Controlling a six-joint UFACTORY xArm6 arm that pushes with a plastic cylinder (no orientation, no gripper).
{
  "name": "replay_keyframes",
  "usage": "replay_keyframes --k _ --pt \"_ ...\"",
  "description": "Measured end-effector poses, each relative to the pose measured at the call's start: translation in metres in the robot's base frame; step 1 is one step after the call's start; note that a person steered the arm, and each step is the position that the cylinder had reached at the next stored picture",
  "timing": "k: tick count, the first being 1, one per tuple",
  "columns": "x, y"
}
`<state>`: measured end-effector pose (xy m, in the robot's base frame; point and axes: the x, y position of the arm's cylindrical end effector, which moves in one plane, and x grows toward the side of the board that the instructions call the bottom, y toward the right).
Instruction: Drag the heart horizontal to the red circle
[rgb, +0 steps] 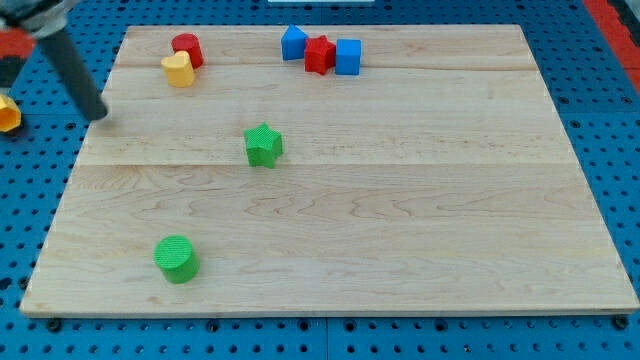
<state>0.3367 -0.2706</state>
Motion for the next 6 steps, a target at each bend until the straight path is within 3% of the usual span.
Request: replay_keyframes --k 2,3,5,6 --pt "-0.037 0.108" --pt "-0.027 0.081" --pt "-0.065 0.066" --pt "-0.066 0.089"
